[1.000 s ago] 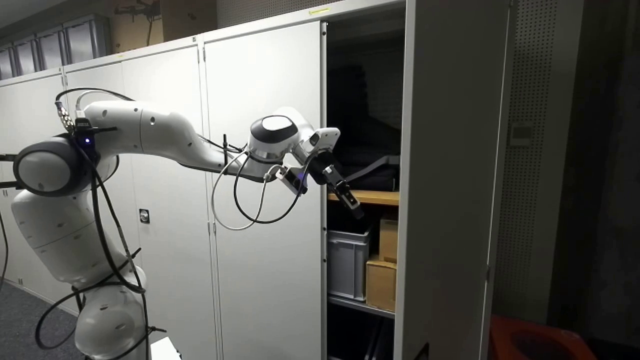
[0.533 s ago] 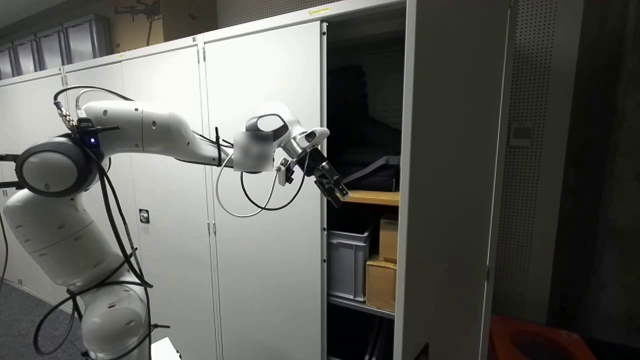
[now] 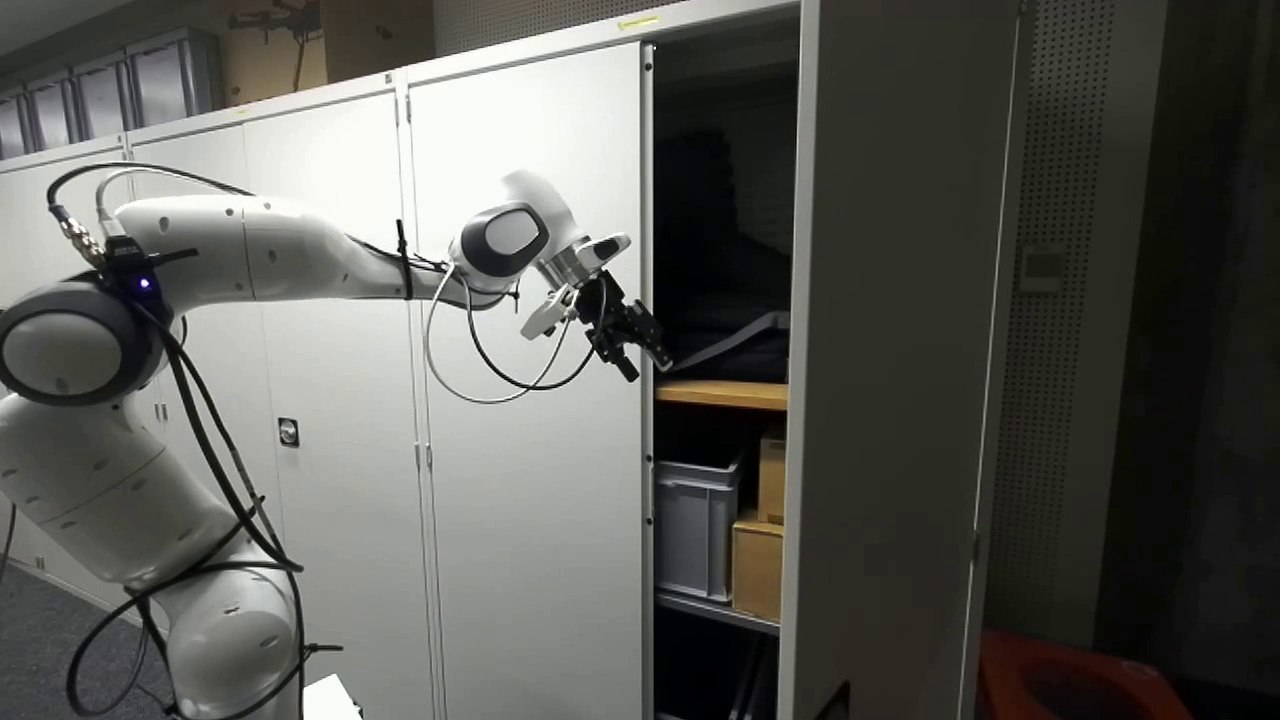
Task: Open the door on the right
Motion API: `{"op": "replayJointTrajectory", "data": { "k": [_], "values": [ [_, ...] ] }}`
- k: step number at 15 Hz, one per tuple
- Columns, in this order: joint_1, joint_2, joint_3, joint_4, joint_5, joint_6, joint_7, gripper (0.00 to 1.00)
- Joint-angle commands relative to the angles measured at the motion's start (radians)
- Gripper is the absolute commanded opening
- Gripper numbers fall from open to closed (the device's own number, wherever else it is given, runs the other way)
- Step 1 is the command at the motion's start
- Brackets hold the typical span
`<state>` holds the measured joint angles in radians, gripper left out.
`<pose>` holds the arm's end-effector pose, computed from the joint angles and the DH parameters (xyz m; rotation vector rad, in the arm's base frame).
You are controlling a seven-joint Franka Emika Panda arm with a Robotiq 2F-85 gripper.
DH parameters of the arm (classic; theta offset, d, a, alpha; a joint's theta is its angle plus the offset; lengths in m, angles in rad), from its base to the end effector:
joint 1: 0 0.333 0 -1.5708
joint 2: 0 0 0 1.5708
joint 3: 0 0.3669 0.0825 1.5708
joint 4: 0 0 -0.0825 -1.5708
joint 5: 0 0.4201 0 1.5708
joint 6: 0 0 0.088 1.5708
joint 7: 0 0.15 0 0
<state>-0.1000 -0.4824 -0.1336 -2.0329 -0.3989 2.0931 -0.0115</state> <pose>0.4517 -0.1583 0.7065 2.6662 -0.1599 0.6795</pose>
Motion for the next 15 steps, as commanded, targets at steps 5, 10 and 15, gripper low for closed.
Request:
{"op": "replayJointTrajectory", "data": {
  "k": [5, 10, 15],
  "values": [
    [0.076, -0.058, -0.025, 0.019, 0.216, -0.018, -0.29, 1.0],
    [0.127, -0.058, -0.029, 0.025, 0.313, -0.033, -0.4, 1.0],
    [0.155, -0.063, -0.022, 0.01, 0.369, -0.024, -0.43, 1.0]
  ]
}}
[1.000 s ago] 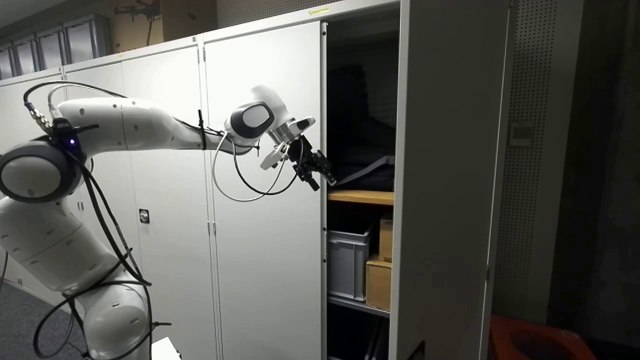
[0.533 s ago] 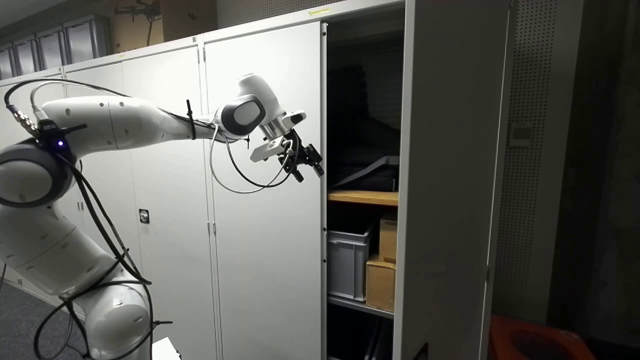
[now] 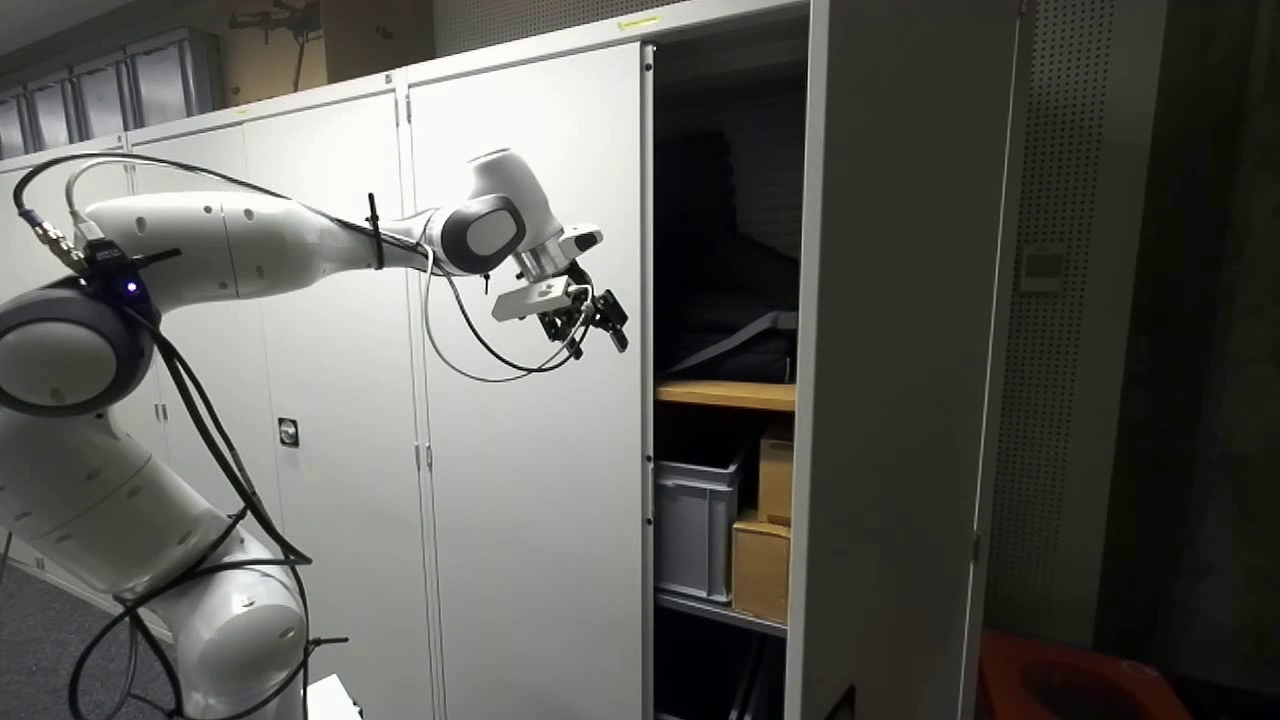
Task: Open the door on the right
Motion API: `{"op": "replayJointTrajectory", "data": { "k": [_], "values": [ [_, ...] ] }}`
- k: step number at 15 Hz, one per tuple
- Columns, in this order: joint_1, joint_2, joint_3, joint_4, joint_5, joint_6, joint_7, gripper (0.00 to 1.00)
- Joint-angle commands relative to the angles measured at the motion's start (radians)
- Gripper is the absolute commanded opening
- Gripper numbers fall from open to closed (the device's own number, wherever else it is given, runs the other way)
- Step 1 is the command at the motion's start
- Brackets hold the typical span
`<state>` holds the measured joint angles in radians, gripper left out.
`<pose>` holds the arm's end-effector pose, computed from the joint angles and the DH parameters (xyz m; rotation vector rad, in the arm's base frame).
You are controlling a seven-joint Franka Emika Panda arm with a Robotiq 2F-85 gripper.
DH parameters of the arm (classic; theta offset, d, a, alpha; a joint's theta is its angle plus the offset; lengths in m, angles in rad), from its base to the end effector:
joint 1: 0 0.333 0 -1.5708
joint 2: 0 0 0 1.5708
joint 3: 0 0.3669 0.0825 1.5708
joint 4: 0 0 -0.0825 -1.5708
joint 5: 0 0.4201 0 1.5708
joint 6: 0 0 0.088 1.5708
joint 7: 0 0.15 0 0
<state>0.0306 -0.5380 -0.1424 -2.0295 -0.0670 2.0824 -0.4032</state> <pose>0.4484 -0.0761 0.7270 2.8494 0.4372 0.8451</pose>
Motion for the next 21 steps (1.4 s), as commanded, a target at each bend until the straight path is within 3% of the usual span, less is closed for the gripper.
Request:
{"op": "replayJointTrajectory", "data": {
  "k": [1, 9, 21],
  "values": [
    [0.025, -0.008, -0.012, 0.003, 0.042, -0.009, -0.036, 1.0],
    [0.026, 0.008, -0.01, -0.032, 0.063, 0.034, -0.016, 1.0],
    [0.008, 0.012, 0.002, -0.018, 0.04, -0.001, -0.002, 1.0]
  ]
}}
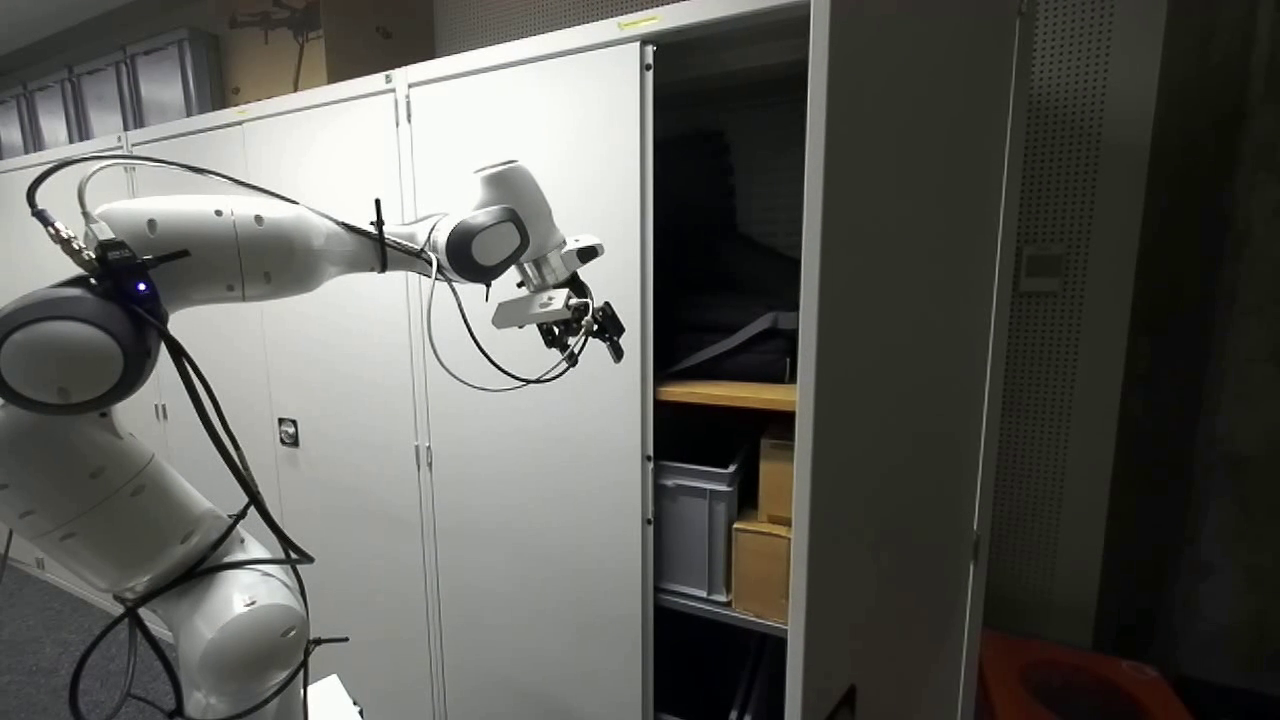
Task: Open the door on the right
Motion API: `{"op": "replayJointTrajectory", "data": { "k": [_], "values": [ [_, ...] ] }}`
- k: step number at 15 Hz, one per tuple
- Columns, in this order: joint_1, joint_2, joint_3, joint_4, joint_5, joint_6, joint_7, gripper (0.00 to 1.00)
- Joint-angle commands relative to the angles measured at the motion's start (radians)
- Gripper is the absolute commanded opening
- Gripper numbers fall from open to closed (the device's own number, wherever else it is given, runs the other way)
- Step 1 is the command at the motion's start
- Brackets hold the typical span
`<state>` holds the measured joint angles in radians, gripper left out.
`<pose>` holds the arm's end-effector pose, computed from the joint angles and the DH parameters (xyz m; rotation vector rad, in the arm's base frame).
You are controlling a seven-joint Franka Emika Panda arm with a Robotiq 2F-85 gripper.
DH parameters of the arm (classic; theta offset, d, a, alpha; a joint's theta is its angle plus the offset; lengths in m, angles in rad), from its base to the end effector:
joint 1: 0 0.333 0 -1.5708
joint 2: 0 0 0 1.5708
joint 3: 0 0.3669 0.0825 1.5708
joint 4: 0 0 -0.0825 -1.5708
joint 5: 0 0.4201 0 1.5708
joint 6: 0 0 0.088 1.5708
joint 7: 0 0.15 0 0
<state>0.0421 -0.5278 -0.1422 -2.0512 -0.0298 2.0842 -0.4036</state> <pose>0.4543 -0.0666 0.7105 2.8988 0.4521 0.8279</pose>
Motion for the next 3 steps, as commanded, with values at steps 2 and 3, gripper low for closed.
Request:
{"op": "replayJointTrajectory", "data": {
  "k": [2, 3],
  "values": [
    [-0.003, 0.002, 0.002, 0.004, 0.002, -0.003, -0.001, 1.0],
    [-0.003, 0.002, 0.002, 0.004, 0.002, -0.003, -0.001, 1.0]
  ]
}}
